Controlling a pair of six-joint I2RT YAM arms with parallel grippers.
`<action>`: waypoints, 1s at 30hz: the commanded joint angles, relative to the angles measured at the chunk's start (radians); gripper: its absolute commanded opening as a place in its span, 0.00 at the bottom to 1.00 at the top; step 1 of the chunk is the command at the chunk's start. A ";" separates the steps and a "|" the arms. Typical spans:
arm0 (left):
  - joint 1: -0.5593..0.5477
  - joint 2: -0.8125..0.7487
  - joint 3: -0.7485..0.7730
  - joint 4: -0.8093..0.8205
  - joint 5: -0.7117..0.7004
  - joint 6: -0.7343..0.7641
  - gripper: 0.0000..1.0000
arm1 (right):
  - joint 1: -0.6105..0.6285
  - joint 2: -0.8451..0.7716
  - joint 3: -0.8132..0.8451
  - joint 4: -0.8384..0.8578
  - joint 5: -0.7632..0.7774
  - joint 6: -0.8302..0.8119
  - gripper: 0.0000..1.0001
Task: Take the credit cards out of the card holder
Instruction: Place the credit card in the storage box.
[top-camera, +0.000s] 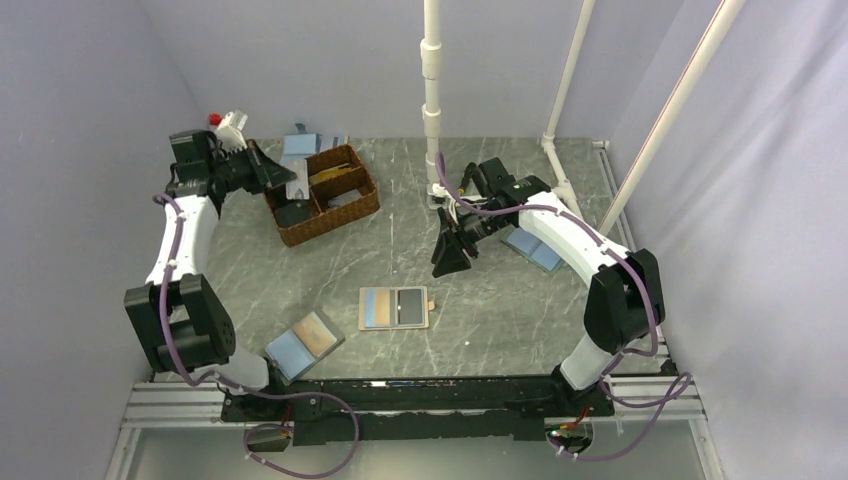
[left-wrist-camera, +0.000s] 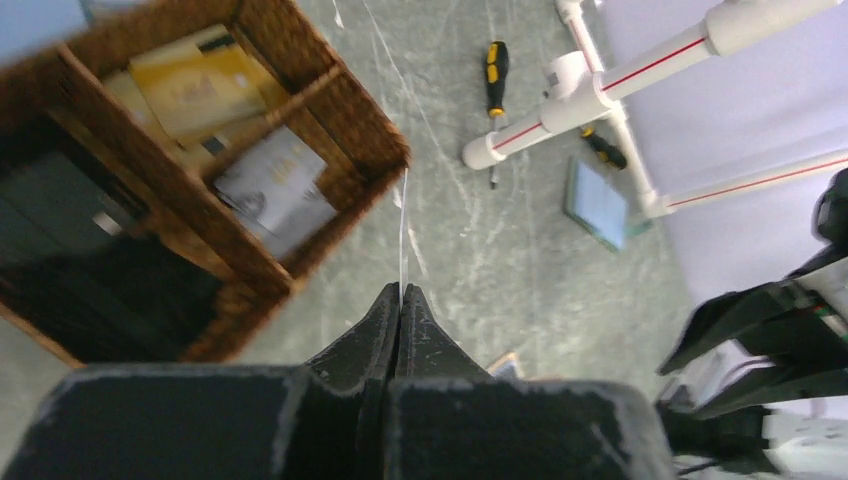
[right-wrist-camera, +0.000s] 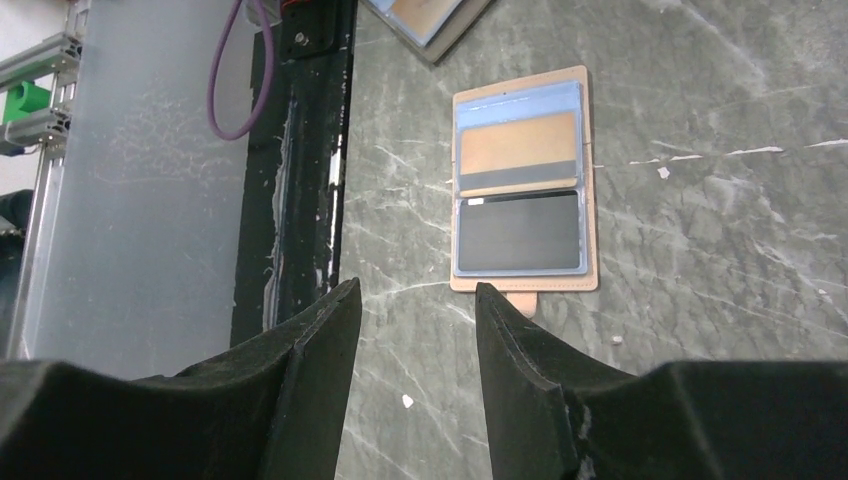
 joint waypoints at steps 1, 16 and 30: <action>-0.012 0.082 0.157 -0.161 0.040 0.351 0.00 | -0.004 0.006 0.024 -0.029 -0.009 -0.062 0.49; -0.226 0.591 0.717 -0.533 -0.152 0.746 0.00 | -0.004 0.047 0.034 -0.078 -0.023 -0.114 0.48; -0.330 0.778 0.877 -0.540 -0.342 0.681 0.36 | -0.004 0.058 0.037 -0.095 -0.032 -0.133 0.48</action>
